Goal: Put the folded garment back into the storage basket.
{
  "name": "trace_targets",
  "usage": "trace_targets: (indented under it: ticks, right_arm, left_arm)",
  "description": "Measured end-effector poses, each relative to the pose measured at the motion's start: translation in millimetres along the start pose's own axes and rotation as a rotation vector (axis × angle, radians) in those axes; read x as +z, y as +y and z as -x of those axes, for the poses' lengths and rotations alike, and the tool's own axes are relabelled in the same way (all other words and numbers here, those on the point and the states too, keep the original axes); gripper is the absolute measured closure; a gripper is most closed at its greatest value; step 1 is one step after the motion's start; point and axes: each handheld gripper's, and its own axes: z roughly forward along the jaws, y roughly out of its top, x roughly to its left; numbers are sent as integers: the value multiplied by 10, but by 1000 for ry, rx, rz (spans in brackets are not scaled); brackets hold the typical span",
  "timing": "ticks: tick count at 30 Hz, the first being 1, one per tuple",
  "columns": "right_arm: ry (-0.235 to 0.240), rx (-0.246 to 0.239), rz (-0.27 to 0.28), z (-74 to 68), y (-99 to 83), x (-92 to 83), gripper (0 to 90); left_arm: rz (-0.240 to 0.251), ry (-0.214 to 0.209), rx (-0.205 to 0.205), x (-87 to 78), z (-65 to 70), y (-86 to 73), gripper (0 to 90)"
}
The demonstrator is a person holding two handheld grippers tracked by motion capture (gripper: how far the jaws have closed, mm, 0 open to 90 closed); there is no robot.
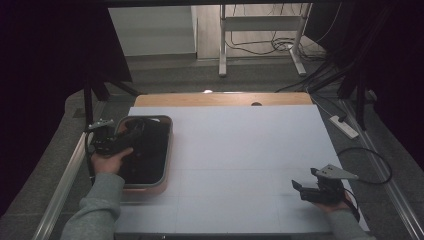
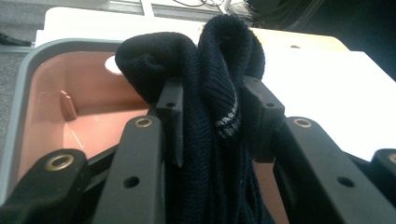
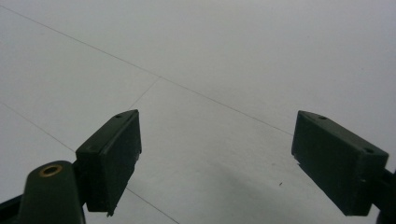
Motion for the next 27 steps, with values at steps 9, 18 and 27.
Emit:
trace_targets:
  ticks: [9, 18, 27]
  right_arm:
    - [-1, 0, -4, 4, -5, 7, 167]
    - [-3, -1, -8, 3, -6, 11, 167]
    - [-3, -1, -9, -1, -5, 13, 167]
  left_arm:
    - [-13, 22, 8, 33, -55, -5, 598]
    - [49, 38, 47, -153, 9, 77, 326]
    - [37, -21, 58, -229, 55, 44, 301]
